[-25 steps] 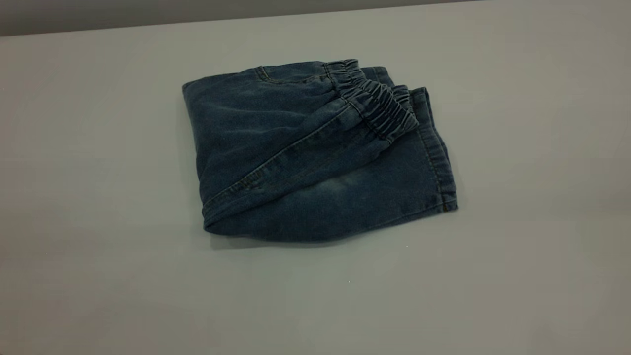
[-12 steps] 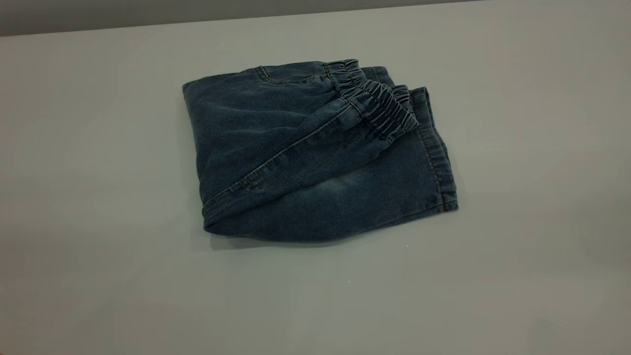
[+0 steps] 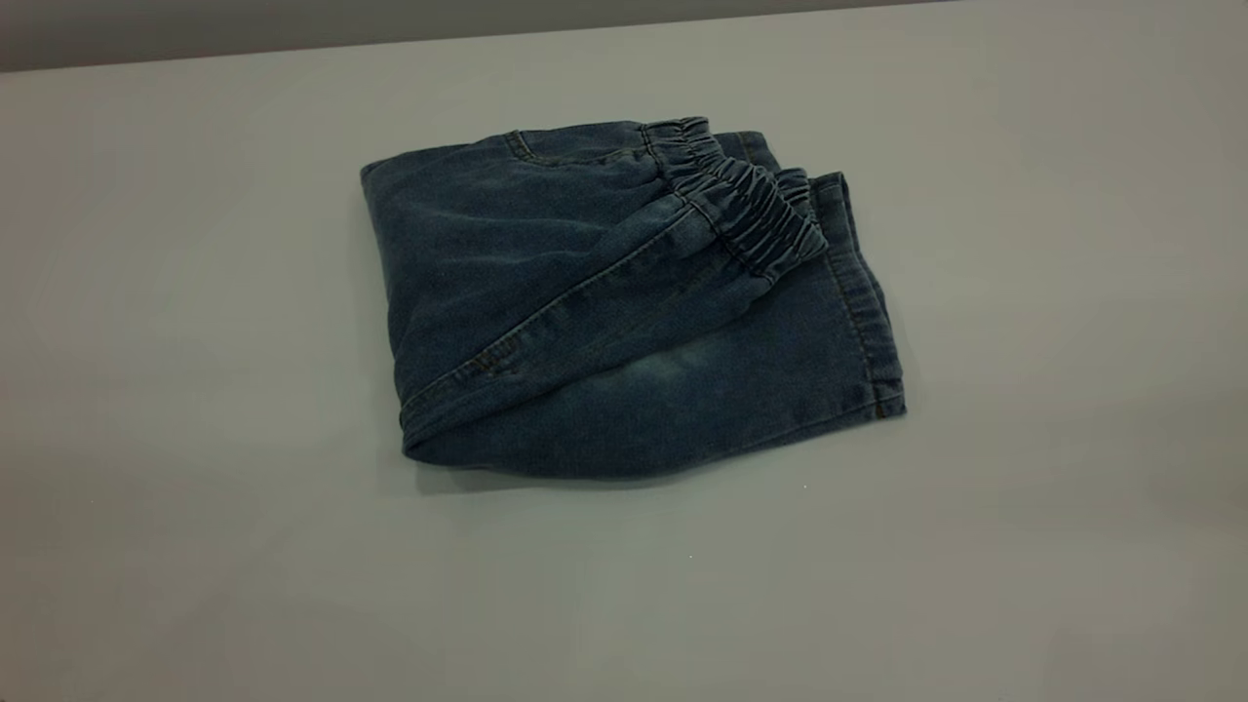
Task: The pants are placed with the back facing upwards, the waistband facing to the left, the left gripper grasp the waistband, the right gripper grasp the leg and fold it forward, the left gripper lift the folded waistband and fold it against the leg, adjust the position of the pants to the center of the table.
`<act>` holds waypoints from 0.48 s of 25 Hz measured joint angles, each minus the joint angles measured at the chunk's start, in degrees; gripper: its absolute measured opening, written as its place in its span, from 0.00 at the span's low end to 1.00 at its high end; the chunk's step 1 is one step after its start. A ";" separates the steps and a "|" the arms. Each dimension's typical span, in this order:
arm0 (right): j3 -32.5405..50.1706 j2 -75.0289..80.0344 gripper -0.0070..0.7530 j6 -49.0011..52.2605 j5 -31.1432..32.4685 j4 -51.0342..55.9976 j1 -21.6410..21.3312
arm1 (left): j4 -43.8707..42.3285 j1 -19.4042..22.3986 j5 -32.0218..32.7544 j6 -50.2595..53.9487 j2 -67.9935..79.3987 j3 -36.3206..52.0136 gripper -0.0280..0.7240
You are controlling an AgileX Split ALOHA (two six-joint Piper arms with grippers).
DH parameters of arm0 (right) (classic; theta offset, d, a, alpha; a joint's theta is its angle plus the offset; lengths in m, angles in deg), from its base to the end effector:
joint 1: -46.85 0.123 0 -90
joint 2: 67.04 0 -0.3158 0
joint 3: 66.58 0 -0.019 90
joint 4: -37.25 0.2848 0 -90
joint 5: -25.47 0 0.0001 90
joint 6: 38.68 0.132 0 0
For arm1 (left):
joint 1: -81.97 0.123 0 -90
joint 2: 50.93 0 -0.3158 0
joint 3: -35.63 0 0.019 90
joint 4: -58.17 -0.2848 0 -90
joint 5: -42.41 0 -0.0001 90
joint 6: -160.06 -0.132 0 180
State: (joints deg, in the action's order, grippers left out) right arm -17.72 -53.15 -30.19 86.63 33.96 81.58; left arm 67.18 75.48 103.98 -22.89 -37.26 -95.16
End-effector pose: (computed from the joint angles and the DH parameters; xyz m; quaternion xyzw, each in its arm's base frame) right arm 0.0427 0.0215 0.2725 -0.2006 0.8591 0.1464 0.4475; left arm 0.0438 -0.0233 0.2709 0.0717 0.8791 -0.0929 0.4619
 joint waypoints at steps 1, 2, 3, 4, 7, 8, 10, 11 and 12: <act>0.00 0.00 0.38 0.00 0.00 0.05 -2.28 | 0.00 0.22 0.00 0.00 0.00 0.01 0.73; 0.00 0.00 0.38 -0.07 0.00 0.00 -5.07 | 0.00 0.83 0.00 0.00 0.00 0.01 0.73; 0.00 -0.09 0.38 -0.07 0.00 0.00 -7.76 | 0.00 1.78 0.05 -0.05 0.00 0.01 0.73; 0.00 -0.52 0.38 -0.07 0.00 0.00 -11.38 | 0.00 2.81 0.05 0.00 0.00 0.01 0.73; 0.00 -3.00 0.38 -0.07 0.00 -0.12 -20.28 | 0.00 5.55 0.05 0.00 0.00 0.01 0.73; 0.00 -4.74 0.38 -0.07 0.00 -0.12 -23.34 | 0.00 6.04 0.05 0.00 0.00 0.01 0.73; 0.00 -6.71 0.38 -0.07 0.13 -0.12 -26.75 | 0.00 6.25 0.05 0.00 0.00 0.01 0.73; 0.00 -6.96 0.38 -0.07 0.25 -0.06 -27.91 | 0.00 6.25 0.05 0.00 0.00 0.01 0.73; 0.00 -6.96 0.38 -0.02 0.19 -0.06 -28.57 | 0.00 6.25 0.05 0.01 0.00 0.01 0.73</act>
State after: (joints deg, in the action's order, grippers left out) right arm -17.72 -60.10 -30.21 86.82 33.90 53.01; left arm 67.18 81.73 104.02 -22.88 -37.26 -95.15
